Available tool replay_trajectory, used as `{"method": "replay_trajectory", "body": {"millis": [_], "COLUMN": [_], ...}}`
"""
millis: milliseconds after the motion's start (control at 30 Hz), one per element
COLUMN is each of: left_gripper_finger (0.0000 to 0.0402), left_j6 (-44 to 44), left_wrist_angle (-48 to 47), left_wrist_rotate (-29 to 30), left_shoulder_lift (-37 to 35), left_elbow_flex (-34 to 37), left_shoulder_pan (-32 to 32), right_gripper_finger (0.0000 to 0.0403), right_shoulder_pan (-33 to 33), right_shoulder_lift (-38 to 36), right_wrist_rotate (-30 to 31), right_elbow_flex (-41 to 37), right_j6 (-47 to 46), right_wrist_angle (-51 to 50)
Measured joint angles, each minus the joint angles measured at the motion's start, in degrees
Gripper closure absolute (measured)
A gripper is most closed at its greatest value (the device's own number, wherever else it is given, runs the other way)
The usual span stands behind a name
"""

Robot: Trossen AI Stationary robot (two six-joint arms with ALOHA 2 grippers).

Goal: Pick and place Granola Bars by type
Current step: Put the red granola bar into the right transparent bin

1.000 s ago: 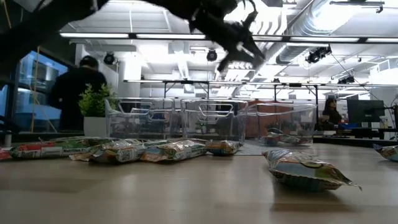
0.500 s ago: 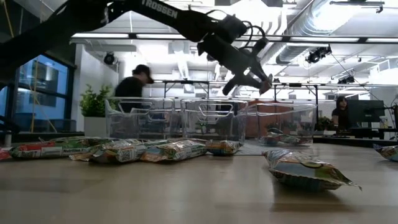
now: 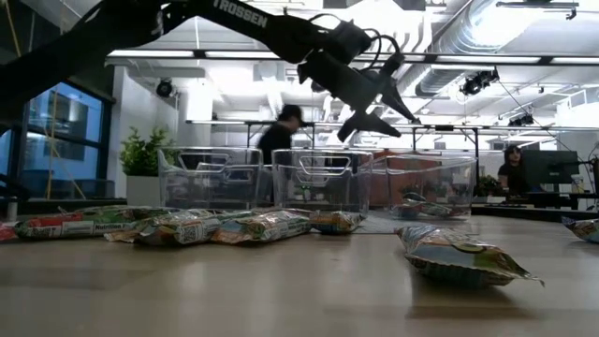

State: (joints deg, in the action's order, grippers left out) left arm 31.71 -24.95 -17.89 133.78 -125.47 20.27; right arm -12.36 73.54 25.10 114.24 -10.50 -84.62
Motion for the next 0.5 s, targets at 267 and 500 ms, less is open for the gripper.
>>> {"method": "replay_trajectory", "body": {"millis": [267, 500], "left_gripper_finger": [0.0154, 0.0153], "left_j6": [-0.5, -6.8], "left_wrist_angle": [-1.3, -11.8], "left_wrist_rotate": [-8.4, -7.5], "left_shoulder_lift": [0.0, -6.5], "left_elbow_flex": [-4.7, -8.0], "left_shoulder_pan": [0.4, 1.7], "right_gripper_finger": [0.0215, 0.0215], "right_shoulder_pan": [0.0, 0.0], "right_shoulder_lift": [0.0, 0.0], "right_wrist_rotate": [-1.1, -2.0], "right_elbow_flex": [0.0, 0.0], "right_j6": [0.0, -0.4], "right_wrist_angle": [0.0, -0.6]}}
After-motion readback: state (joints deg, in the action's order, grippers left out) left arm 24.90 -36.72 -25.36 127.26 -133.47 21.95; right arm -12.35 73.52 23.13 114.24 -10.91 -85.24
